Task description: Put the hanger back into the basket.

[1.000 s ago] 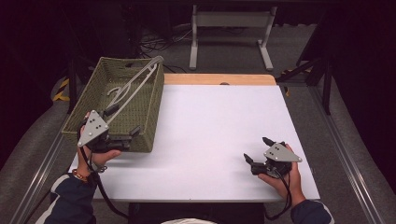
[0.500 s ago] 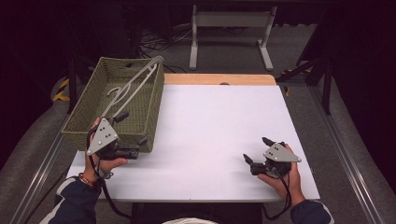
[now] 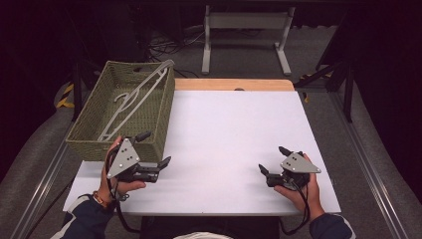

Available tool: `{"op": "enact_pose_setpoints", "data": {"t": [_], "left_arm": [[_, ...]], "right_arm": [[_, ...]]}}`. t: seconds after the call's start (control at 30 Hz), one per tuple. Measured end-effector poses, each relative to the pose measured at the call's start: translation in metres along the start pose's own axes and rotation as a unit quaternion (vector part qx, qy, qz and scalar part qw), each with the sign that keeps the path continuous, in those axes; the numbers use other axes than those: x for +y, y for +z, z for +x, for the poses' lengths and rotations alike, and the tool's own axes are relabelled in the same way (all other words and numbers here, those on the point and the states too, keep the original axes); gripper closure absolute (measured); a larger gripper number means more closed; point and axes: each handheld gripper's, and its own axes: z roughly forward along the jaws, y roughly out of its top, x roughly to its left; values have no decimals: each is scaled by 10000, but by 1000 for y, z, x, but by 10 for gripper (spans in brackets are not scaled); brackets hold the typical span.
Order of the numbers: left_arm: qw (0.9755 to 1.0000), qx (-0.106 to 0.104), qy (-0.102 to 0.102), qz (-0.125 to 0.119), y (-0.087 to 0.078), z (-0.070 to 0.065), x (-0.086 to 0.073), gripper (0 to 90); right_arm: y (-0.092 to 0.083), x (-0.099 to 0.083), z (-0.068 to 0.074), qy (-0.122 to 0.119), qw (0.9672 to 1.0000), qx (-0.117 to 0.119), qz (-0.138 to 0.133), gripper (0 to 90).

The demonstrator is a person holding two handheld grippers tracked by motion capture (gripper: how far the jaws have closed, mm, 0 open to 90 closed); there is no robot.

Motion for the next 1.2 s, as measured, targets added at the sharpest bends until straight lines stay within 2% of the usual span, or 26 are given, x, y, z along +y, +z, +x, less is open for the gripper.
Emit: {"op": "enact_pose_setpoints", "data": {"t": [0.23, 0.3, 0.53, 0.67, 0.87, 1.0, 1.03, 1.1, 1.17, 1.2], "left_arm": [[9996, -225, 32, 140, 2, -10, -7, 86], [9994, -273, -72, 182, 3, -12, -11, 87], [9985, -360, -160, 389, 9, -16, -23, 89], [9981, -349, -199, 476, 11, -16, -31, 103], [9966, -266, -134, 767, 15, -15, -46, 96], [9959, -179, -101, 877, 15, -14, -54, 65], [9957, -138, -130, 909, 14, -14, -60, 62], [9950, -74, -64, 994, 13, -12, -66, 56], [9946, -158, -228, 1001, 11, -11, -71, 49], [9945, -132, -248, 1007, 10, -10, -72, 49]], "right_arm": [[2, 2, 6, 45, 10000, 38, -72, 130], [3, 3, 9, 55, 9999, 64, -91, 126], [3, 6, 13, 90, 9999, 58, -135, 111], [3, 7, 15, 86, 9999, 36, -142, 104], [4, 8, 19, 32, 9998, 55, -169, 104], [5, 8, 20, -24, 9998, 43, -182, 103], [4, 8, 21, -22, 9998, 41, -178, 103], [4, 8, 21, -29, 9998, 50, -179, 103], [4, 8, 22, -10, 9998, 65, -168, 103], [5, 7, 22, -43, 9998, 72, -154, 102]]}}
